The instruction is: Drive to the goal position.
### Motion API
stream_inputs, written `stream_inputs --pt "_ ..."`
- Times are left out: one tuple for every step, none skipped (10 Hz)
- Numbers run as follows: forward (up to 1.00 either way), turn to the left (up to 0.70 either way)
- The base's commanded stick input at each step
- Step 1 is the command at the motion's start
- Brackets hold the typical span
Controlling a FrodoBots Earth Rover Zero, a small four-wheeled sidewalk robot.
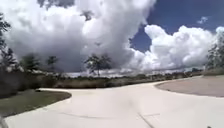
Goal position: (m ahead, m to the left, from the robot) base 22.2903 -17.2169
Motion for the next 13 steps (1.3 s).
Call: stream_inputs --pt "0.85 0.00" --pt "0.85 0.00" --pt "0.85 0.00" --pt "0.85 0.00" --pt "0.85 0.00" --pt "0.85 0.00" --pt "0.85 0.00" --pt "0.85 0.00" --pt "0.85 0.00" --pt "0.85 0.00" --pt "0.85 0.00" --pt "0.85 0.00" --pt "0.85 0.00"
